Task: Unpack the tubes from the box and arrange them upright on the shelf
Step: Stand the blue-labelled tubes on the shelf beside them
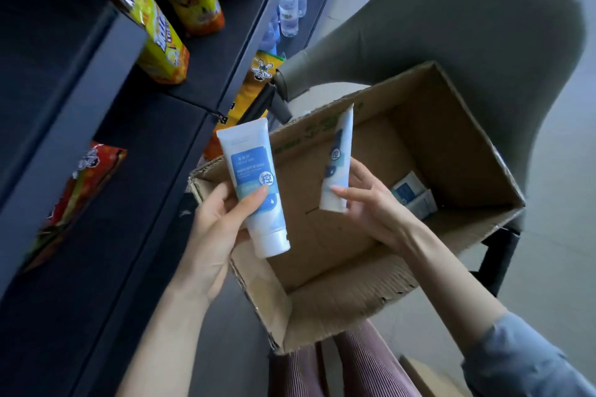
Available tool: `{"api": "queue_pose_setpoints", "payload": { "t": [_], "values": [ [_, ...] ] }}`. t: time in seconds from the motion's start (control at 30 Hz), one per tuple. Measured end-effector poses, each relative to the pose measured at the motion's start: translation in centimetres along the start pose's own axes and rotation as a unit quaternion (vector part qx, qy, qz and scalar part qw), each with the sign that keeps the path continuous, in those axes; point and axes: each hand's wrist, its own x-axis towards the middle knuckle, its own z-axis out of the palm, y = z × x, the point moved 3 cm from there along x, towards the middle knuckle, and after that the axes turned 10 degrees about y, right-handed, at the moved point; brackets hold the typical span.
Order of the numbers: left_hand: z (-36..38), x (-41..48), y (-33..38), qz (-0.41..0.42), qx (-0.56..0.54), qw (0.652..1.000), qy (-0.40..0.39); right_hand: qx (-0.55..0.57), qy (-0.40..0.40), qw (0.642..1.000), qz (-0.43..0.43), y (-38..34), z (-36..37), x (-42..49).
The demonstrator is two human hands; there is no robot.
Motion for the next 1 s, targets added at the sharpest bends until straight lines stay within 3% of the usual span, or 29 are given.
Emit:
{"api": "queue_pose_setpoints", "payload": {
  "t": [0.33, 0.57, 0.8, 1.0],
  "values": [
    [-3.5, -7.9, 7.1, 0.147, -0.035, 0.987, 0.059, -0.116, -0.16, 0.978, -0.063, -7.3, 8.9, -8.5],
    [-5.2, -13.7, 13.7, 0.298, -0.015, 0.949, 0.099, -0.165, -0.272, 0.942, -0.108, -12.4, 14.6, -14.1],
    [-7.9, -20.7, 17.8, 0.409, -0.022, 0.893, 0.189, -0.241, -0.259, 0.927, -0.129, -16.5, 18.7, -18.5],
    [-11.1, -27.2, 19.5, 0.471, -0.019, 0.849, 0.241, -0.247, -0.3, 0.906, -0.166, -17.7, 23.4, -22.7]
  ]
}}
